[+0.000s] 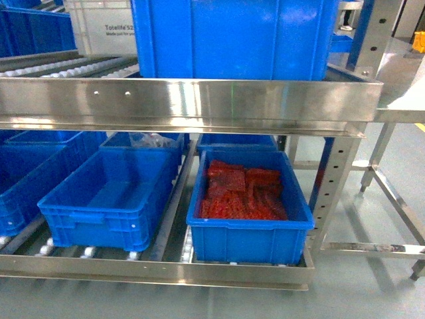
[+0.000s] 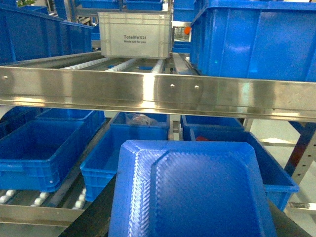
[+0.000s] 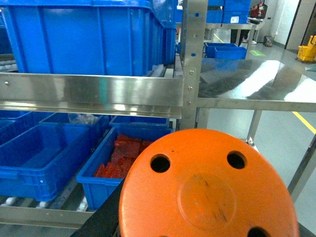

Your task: Sort blue parts and orange caps into right shelf containers

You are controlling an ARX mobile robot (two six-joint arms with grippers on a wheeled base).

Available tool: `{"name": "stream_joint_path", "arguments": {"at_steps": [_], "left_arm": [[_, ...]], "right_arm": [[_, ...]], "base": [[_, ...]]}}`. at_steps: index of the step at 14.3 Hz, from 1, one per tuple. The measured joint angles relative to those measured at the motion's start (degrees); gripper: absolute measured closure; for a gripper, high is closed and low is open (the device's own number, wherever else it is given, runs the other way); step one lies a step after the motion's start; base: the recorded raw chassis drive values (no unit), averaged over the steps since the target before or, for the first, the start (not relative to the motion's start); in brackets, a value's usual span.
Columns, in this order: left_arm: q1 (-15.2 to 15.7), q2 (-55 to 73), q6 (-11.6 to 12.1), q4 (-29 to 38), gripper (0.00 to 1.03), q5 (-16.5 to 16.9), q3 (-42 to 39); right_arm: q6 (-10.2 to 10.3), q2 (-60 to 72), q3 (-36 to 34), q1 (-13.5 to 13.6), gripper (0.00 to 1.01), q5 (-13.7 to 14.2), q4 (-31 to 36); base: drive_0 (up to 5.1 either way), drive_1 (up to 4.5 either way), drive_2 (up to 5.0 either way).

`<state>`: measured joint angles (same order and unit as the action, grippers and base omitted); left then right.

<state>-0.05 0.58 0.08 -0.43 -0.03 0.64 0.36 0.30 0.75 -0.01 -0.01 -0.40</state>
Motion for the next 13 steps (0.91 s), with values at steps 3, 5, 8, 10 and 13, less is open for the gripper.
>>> {"name": "stream_joint_path", "arguments": {"at_steps": [3,5,8,10,13], "left_arm": [[0.0,0.0,0.0,0.0,0.62,0.0,0.0],[0.0,0.0,0.0,0.0,0.62,0.0,0.0],[0.0,0.0,0.0,0.0,0.62,0.0,0.0],[0.0,0.0,0.0,0.1,0.62,0.1,0.0],[0.0,0.0,0.0,0.2,0.62,0.0,0.0]], "right_arm": [[0.0,0.0,0.0,0.0,0.58,0.0,0.2],[0.0,0.0,0.0,0.0,0.58,0.0,0.0],[0.0,0.0,0.0,0.0,0.58,0.0,0.0],[0.0,0.0,0.0,0.0,0.58,0.0,0.0],[0.0,0.0,0.0,0.0,0.58,0.0,0.0]], "base": [[-5.0,2.32,2.3],[-5.0,2.38,2.4],[-4.9,2.44,2.4],[-5.1,2.31,2.3],[-4.9,2.49,2.5]]}}
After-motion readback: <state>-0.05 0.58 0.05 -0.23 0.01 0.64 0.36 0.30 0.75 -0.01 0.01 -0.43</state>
